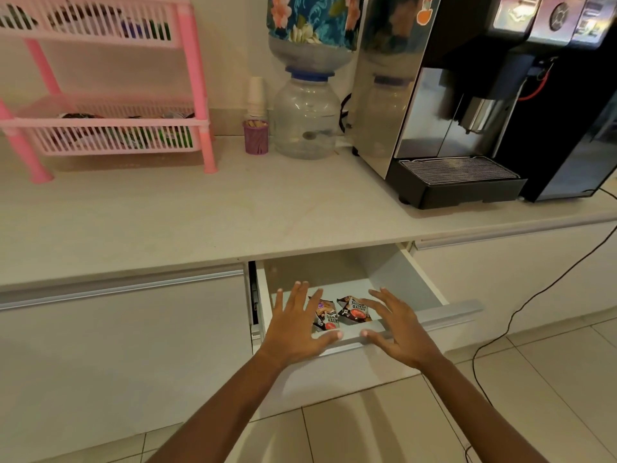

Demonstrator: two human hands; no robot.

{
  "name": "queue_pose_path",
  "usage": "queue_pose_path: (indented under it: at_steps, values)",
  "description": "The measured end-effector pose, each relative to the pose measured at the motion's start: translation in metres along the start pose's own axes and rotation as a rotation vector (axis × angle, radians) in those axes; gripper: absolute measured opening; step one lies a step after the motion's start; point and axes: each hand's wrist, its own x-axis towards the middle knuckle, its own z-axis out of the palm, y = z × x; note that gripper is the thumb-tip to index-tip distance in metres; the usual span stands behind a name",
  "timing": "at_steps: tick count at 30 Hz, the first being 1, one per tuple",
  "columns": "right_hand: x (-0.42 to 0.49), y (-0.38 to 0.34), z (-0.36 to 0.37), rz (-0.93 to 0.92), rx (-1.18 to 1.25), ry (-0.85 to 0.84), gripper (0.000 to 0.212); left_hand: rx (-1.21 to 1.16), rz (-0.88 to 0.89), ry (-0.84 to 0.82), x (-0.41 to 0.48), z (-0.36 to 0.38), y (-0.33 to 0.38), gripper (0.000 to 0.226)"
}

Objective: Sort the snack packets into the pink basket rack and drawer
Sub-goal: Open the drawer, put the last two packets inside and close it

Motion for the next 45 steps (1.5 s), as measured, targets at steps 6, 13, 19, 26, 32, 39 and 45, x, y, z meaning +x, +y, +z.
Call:
queue_pose_path:
  at_steps: [6,13,19,26,32,39,45]
  values:
    - [0.0,0.008,-0.002,0.023,-0.135,-0.121,0.085,0.132,0.133,0.024,0.001,0.006,-0.005,0.106]
    - [0.015,0.01,0.001,0.047,-0.185,-0.129,0.102,0.187,0.118,0.099,0.011,0.006,-0.01,0.09]
    - [0.041,0.006,-0.008,0.062,-0.322,-0.116,0.094,0.153,0.108,0.212,0.025,-0.006,-0.018,0.1]
    - [0.085,-0.004,-0.02,0.0,-0.471,-0.085,0.112,0.262,-0.057,0.123,0.054,-0.03,-0.019,0.122]
    - [0.124,-0.013,-0.023,0.018,-0.519,-0.124,0.119,0.291,-0.181,0.023,0.075,-0.037,-0.029,0.126]
    - [0.154,-0.013,-0.025,0.048,-0.508,-0.244,0.101,0.267,-0.153,0.106,0.093,-0.039,-0.043,0.091]
    - [0.165,-0.016,-0.023,-0.033,-0.527,-0.128,0.07,0.329,-0.144,0.151,0.105,-0.044,-0.048,0.069]
